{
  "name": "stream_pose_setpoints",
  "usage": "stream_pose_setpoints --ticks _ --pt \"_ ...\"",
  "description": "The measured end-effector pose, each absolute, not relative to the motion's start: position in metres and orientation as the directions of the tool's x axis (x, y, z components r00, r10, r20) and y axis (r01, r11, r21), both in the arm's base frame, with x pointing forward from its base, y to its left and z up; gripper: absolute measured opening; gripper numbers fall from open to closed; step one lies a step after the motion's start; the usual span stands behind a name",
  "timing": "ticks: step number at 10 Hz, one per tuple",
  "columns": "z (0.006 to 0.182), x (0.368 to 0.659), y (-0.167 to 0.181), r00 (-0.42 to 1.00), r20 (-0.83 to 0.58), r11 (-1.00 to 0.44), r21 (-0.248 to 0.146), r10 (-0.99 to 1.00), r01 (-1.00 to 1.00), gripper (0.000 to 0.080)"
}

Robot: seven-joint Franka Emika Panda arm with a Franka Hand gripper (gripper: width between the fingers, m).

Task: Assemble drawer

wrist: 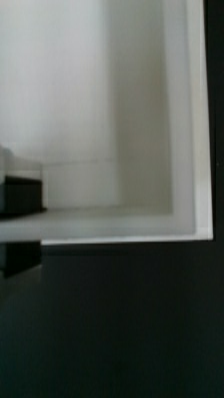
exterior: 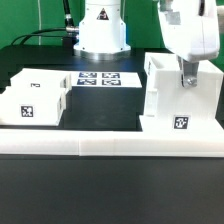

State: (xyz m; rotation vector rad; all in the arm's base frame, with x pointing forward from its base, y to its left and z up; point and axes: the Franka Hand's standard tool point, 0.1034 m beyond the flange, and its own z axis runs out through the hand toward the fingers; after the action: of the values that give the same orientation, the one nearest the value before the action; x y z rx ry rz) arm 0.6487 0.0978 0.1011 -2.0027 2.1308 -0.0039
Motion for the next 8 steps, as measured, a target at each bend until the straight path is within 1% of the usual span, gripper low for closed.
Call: stream_pose_setpoints --ticks 2,4,5,6,7,8 --pt "0.1025 0.6477 0.0979 -0.044 -0.157 0.065 -0.133 -0.987 -0.989 0.0042" --pt "0.1015 0.6472 0.0978 -0.041 -0.156 0.063 -0.133 -0.987 -0.989 0.0042" --pt "0.1013 0.6469 0.098 -0.04 -0.156 0.062 -0.133 -0.987 -0.989 0.0217" --pt "0.1011 0.6468 0.098 -0.039 -0.156 0.06 -0.133 -0.987 -0.989 0.0352" --pt "0.101 0.6467 0.0981 -0.038 -0.156 0.059 -0.133 -0.987 -0.989 0.0352" --pt "0.1014 0.647 0.0982 -0.036 -0.156 0.057 -0.134 -0.987 -0.989 0.0535"
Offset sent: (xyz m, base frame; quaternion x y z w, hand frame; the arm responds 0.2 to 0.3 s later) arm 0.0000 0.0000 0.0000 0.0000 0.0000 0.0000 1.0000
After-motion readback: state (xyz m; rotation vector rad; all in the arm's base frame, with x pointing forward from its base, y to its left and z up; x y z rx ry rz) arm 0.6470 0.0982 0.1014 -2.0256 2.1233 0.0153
